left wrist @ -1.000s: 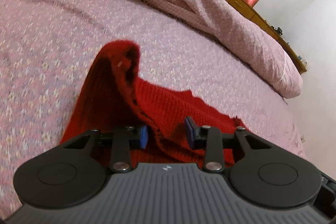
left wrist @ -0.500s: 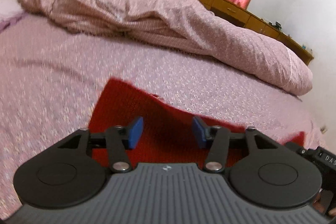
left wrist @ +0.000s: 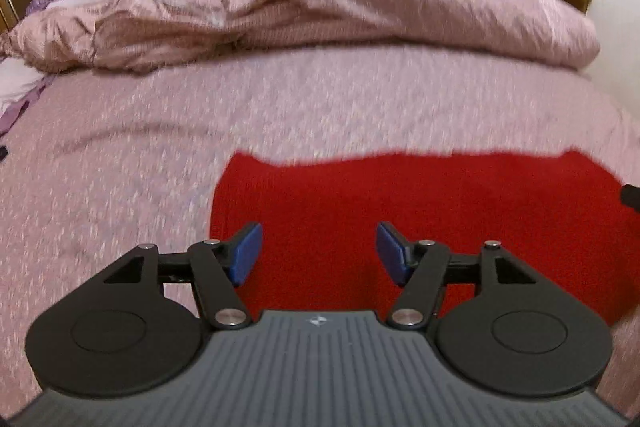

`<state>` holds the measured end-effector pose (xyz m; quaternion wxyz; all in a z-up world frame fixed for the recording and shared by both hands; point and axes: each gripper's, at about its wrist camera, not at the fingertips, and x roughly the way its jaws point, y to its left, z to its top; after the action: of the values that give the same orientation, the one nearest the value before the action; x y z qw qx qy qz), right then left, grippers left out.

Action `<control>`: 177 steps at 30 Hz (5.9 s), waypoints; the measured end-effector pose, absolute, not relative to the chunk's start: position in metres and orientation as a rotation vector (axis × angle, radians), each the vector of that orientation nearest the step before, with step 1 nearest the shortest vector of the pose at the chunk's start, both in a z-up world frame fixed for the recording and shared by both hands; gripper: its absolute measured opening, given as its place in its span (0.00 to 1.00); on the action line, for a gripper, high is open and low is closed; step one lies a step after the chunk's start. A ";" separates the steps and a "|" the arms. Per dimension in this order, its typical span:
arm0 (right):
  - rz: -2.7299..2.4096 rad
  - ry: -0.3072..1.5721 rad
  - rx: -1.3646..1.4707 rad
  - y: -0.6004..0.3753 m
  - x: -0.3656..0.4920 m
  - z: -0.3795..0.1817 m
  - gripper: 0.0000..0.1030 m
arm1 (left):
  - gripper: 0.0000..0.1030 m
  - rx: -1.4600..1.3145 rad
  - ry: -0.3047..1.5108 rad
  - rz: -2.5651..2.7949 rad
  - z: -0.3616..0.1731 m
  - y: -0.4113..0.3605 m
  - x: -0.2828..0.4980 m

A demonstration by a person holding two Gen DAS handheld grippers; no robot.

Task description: Fold small clothes

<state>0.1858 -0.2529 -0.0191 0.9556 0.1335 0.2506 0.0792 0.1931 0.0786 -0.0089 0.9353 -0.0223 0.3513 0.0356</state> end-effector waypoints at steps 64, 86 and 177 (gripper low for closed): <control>0.066 0.642 0.940 -0.271 0.134 -0.086 0.77 | 0.91 -0.280 0.876 0.215 -0.048 0.113 0.126; -0.039 0.513 1.075 -0.287 0.144 -0.097 0.65 | 0.92 -0.282 0.888 0.208 -0.052 0.116 0.129; 0.568 0.536 0.158 -0.067 0.165 -0.003 0.26 | 0.92 -0.382 0.814 0.388 -0.026 0.196 0.060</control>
<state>0.1653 -0.0670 -0.0025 0.9217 0.0771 0.2609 0.2765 0.0604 0.1959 -0.0265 0.8826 -0.1836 0.3908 0.1861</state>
